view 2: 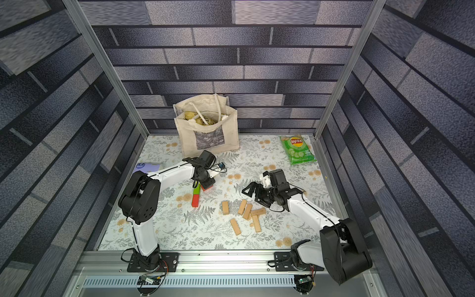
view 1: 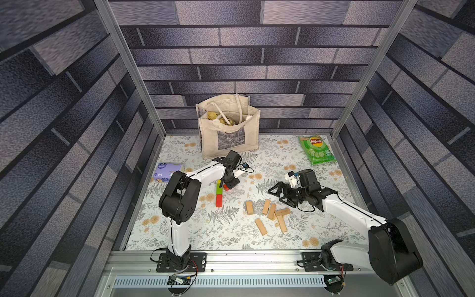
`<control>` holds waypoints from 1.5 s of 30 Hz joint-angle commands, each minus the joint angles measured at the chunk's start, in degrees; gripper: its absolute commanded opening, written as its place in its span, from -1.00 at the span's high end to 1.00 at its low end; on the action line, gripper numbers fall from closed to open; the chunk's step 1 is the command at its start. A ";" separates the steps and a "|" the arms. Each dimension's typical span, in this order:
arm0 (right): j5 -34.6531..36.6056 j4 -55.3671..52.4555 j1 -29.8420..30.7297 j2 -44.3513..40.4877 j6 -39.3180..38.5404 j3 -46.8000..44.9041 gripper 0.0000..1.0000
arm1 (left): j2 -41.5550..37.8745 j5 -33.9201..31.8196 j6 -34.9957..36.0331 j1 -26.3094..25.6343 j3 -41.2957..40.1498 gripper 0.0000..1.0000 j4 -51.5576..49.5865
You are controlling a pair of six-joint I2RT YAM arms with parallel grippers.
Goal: Assemble the letter k with building blocks
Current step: Assemble the building block at the center of the board.
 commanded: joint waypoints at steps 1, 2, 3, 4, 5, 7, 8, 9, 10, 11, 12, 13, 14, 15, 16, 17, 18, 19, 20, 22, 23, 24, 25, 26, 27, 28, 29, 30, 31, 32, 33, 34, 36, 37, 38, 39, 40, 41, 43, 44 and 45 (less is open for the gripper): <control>-0.37 -0.39 -0.39 -0.81 -0.03 -0.22 -1.00 | 1.37 -1.45 1.47 0.23 0.44 0.57 -3.29; -0.29 -0.39 -0.39 -0.73 0.01 -0.20 -1.00 | 1.40 -1.67 1.48 0.23 0.43 0.55 -3.27; -0.44 -0.36 -0.38 -0.65 -0.03 -0.27 -1.00 | 1.38 -1.69 1.53 0.28 0.42 0.54 -3.33; -0.42 -0.22 -0.45 -0.59 0.01 -0.23 -1.00 | 1.40 -1.74 1.56 0.23 0.42 0.53 -3.31; -0.42 -0.13 -0.39 -0.55 -0.03 -0.25 -1.00 | 1.40 -1.75 1.46 0.24 0.47 0.52 -3.33; -0.45 -0.13 -0.38 -0.38 0.03 -0.19 -1.00 | 1.49 -1.65 1.50 0.23 0.54 0.51 -3.43; -0.47 -0.04 -0.40 -0.37 -0.03 -0.12 -1.00 | 1.56 -1.74 1.41 0.23 0.54 0.50 -3.46; -0.57 0.04 -0.39 -0.38 0.08 -0.17 -1.00 | 1.66 -1.78 1.37 0.23 0.63 0.48 -3.53; -0.53 0.05 -0.38 -0.29 0.06 -0.18 -1.00 | 1.67 -1.90 1.36 0.23 0.63 0.46 -3.57; -0.56 0.05 -0.45 -0.29 0.06 -0.18 -1.00 | 1.67 -2.06 1.36 0.23 0.67 0.44 -3.61; -0.60 0.13 -0.43 -0.29 0.10 -0.19 -1.00 | 1.67 -2.16 1.36 0.23 0.75 0.43 -3.64; -0.64 0.13 -0.41 -0.16 0.06 -0.07 -1.00 | 1.67 -2.18 1.36 0.26 0.76 0.41 -3.66; -0.61 0.13 -0.40 -0.20 0.06 -0.03 -1.00 | 1.67 -2.18 1.30 0.31 0.82 0.40 -3.66; -0.60 0.13 -0.39 -0.12 0.08 -0.10 -1.00 | 1.66 -2.11 1.32 0.32 0.81 0.38 -3.79; -0.70 0.20 -0.41 -0.11 0.06 -0.05 -1.00 | 1.67 -2.13 1.29 0.34 0.81 0.36 -3.78; -0.70 0.22 -0.44 -0.11 0.11 -0.04 -1.00 | 1.67 -2.22 1.30 0.41 0.87 0.34 -3.74; -0.66 0.22 -0.43 -0.12 0.06 -0.01 -1.00 | 1.75 -2.27 1.19 0.41 0.96 0.34 -3.82; -0.68 0.27 -0.38 -0.11 0.07 0.01 -1.00 | 1.83 -2.16 1.23 0.41 1.11 0.33 -3.91; -0.69 0.31 -0.43 -0.11 0.12 0.05 -1.00 | 1.84 -2.09 1.15 0.41 1.07 0.32 -3.84; -0.75 0.40 -0.38 -0.11 0.22 0.04 -1.00 | 1.87 -2.18 1.11 0.41 1.08 0.29 -3.91; -0.70 0.40 -0.38 -0.11 0.18 0.03 -1.00 | 1.88 -2.35 1.15 0.41 1.15 0.27 -3.98; -0.65 0.44 -0.40 -0.07 0.17 0.14 -1.00 | 1.86 -2.35 1.10 0.41 1.16 0.24 -4.03; -0.77 0.56 -0.43 -0.02 0.23 0.12 -1.00 | 1.84 -2.36 1.14 0.41 1.16 0.22 -3.95; -0.79 0.57 -0.43 -0.02 0.28 0.14 -1.00 | 1.76 -2.28 1.10 0.43 1.16 0.21 -4.05; -0.85 0.57 -0.39 0.02 0.26 0.18 -1.00 | 1.75 -2.18 1.11 0.50 1.26 0.20 -4.11; -0.87 0.57 -0.43 0.06 0.23 0.16 -1.00 | 1.79 -2.13 1.10 0.44 1.32 0.19 -4.18; -0.84 0.57 -0.42 0.13 0.15 0.26 -1.00 | 1.86 -2.01 1.10 0.42 1.42 0.18 -4.19; -0.85 0.57 -0.41 0.15 0.15 0.33 -1.00 | 1.80 -1.87 1.01 0.41 1.51 0.16 -4.23; -0.84 0.66 -0.43 0.24 0.19 0.38 -1.00 | 1.78 -1.68 1.08 0.41 1.52 0.15 -4.27; -0.92 0.66 -0.39 0.24 0.15 0.38 -1.00 | 1.69 -1.36 1.01 0.41 1.56 0.13 -4.28; -0.95 0.75 -0.40 0.37 0.20 0.34 -1.00 | 1.59 -1.09 1.01 0.32 1.55 0.12 -4.19; -0.94 0.83 -0.38 0.42 0.25 0.34 -1.00 | 1.41 -0.68 1.01 0.24 1.60 0.12 -4.15; -1.05 1.06 -0.43 0.83 0.25 0.35 -1.00 | 1.01 0.07 0.92 0.15 1.73 0.11 -4.12; -1.14 1.18 -0.41 1.01 0.24 0.46 -1.00 | 0.82 0.34 0.92 0.02 1.83 0.10 -4.16; -1.27 1.34 -0.39 1.11 0.25 0.41 -1.00 | 0.57 0.70 0.92 -0.11 1.93 0.10 -4.21; -1.34 1.52 -0.40 1.28 0.28 0.36 -1.00 | 0.29 1.06 0.84 -0.20 2.02 0.09 -4.14; -1.42 1.68 -0.40 1.50 0.27 0.36 -1.00 | 0.13 1.13 0.84 -0.29 2.10 0.08 -4.16; -1.46 1.97 -0.44 1.72 0.24 0.36 -1.00 | -0.04 1.01 0.86 -0.29 2.19 0.06 -4.13; -1.82 2.51 -0.42 2.54 0.12 0.53 -1.00 | -0.44 0.83 0.94 -0.29 2.21 0.04 -4.09; -1.98 2.83 -0.43 3.12 0.10 0.67 -1.00 | -0.70 0.92 0.95 -0.37 2.26 0.03 -3.88; -2.19 3.15 -0.38 3.81 0.05 0.96 -1.00 | -0.89 1.06 1.00 -0.38 2.30 0.02 -3.69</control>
